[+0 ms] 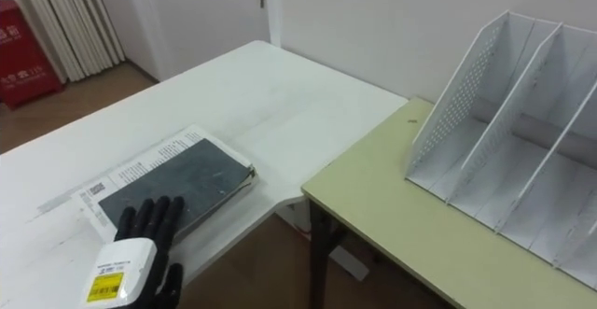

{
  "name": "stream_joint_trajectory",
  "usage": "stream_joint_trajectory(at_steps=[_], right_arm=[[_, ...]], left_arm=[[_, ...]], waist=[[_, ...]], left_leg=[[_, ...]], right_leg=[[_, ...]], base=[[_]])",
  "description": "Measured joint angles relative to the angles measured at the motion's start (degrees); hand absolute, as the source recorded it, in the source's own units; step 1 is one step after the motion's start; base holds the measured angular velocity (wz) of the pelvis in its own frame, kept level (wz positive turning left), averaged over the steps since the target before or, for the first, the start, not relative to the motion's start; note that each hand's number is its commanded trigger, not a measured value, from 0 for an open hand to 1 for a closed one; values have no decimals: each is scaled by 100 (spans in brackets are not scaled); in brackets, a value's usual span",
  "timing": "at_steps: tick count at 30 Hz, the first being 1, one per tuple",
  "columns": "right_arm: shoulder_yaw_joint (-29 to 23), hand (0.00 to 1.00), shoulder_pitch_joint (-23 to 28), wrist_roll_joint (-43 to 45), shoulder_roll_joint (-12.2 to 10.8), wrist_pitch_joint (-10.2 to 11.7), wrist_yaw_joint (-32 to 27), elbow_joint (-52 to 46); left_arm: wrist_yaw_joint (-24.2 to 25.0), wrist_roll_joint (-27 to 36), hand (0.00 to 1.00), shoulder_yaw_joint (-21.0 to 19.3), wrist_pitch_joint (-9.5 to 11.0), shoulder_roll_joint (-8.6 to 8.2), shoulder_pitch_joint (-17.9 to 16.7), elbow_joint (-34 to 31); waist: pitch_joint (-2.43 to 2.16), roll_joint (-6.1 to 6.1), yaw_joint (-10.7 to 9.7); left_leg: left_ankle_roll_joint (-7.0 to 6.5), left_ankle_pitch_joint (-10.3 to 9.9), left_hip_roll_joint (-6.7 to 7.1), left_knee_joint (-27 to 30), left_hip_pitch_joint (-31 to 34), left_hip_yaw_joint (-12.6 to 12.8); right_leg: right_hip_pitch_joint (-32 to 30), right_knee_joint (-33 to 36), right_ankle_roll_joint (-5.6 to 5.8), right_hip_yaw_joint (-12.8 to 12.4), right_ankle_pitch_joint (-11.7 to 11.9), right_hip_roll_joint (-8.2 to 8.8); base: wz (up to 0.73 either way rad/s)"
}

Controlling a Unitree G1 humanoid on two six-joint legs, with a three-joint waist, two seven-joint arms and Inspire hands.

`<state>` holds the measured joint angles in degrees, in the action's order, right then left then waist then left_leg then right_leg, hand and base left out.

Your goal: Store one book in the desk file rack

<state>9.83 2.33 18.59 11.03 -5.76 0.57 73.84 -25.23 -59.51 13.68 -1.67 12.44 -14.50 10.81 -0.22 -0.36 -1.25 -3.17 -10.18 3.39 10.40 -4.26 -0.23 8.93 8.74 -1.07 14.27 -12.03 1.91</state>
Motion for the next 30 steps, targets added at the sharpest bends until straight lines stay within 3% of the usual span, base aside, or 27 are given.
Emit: stream_joint_trajectory(at_steps=[5,9,13,21,30], right_arm=[[-71,0,116,19,4,-136,119,-111],[-252,0,177,47,18,-189,148,-180],[-312,0,225,42,22,-189,141,-280],[-357,0,227,39,22,-313,84,-280],[-342,0,226,-40,21,-307,79,-301]], left_arm=[[-128,-8,100,-187,-99,-9,152,-91],[-174,-9,100,-306,-178,-20,306,-95],[-212,-17,100,-341,-298,-28,370,-65],[-336,-19,100,-356,-311,-27,397,-65],[-408,40,100,-327,-320,-23,441,-75]], waist=[[-14,8,-8],[-79,-6,-8],[-76,-3,-20],[-70,5,-30],[-62,16,-15]], left_leg=[[5,4,8,-19,-31,7],[3,33,18,-64,-96,24],[2,33,20,-104,-197,76],[4,32,11,-178,-231,105],[4,32,-2,-175,-224,117]], right_leg=[[22,3,-3,-6,-2,-3],[42,18,-4,-39,-1,-6],[117,-6,1,-81,-11,3],[119,-1,1,-89,-29,0],[113,-8,2,-90,-30,6]], base=[[-1],[-3],[-5],[0],[0]])
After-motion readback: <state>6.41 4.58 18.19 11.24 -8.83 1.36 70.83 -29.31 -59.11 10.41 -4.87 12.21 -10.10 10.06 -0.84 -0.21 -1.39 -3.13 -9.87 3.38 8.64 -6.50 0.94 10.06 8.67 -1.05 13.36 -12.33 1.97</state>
